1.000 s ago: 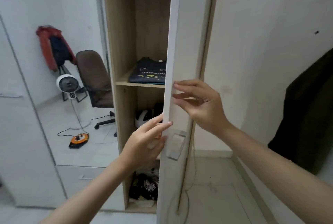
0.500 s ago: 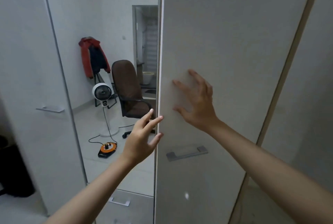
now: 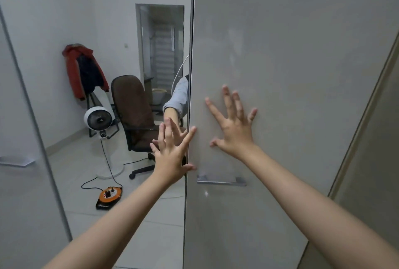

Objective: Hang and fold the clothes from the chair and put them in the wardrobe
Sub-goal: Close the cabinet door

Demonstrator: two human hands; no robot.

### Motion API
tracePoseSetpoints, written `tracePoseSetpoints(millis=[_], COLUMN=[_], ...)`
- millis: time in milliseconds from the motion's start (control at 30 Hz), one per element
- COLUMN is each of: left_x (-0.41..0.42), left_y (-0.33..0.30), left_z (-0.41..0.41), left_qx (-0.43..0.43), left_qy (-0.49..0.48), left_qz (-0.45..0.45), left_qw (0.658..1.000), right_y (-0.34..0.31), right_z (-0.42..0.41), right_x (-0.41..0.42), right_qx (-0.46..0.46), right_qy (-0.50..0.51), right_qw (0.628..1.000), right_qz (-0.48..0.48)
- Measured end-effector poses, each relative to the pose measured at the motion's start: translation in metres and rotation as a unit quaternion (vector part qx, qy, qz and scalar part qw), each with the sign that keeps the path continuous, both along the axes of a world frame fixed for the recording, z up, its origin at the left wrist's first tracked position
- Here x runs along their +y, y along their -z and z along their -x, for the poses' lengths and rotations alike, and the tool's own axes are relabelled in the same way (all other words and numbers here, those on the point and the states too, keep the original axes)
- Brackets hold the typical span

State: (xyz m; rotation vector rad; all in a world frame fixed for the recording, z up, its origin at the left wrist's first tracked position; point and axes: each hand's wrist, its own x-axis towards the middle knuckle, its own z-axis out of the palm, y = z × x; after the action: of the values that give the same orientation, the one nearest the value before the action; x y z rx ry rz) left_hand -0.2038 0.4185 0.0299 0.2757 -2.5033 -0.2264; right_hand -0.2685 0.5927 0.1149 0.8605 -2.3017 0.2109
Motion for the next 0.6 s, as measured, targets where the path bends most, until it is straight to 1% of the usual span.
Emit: tracePoseSetpoints(millis=[100, 267, 600], left_x=[-0.003, 0.001, 0.006], left_y=[0.003, 0.005, -0.001], left_z=[0.002, 0.012, 0.01], left_qx=[0.014, 0.037, 0.019], left_qy=[0.005, -0.02, -0.046], left_qz=[-0.006, -0.014, -0.013], left_qw=[1.0, 0.999, 0.999], right_y=[0.001, 0.003, 0.0], right_z=[0.003, 0.011, 0.006], right_x=[-0.003, -0.011, -0.012], right_qx=[0.013, 0.02, 0.019], right_qy=[0.005, 0.012, 0.023], right_qw=[1.0, 0.999, 0.999], right_qz=[0.007, 0.023, 0.027])
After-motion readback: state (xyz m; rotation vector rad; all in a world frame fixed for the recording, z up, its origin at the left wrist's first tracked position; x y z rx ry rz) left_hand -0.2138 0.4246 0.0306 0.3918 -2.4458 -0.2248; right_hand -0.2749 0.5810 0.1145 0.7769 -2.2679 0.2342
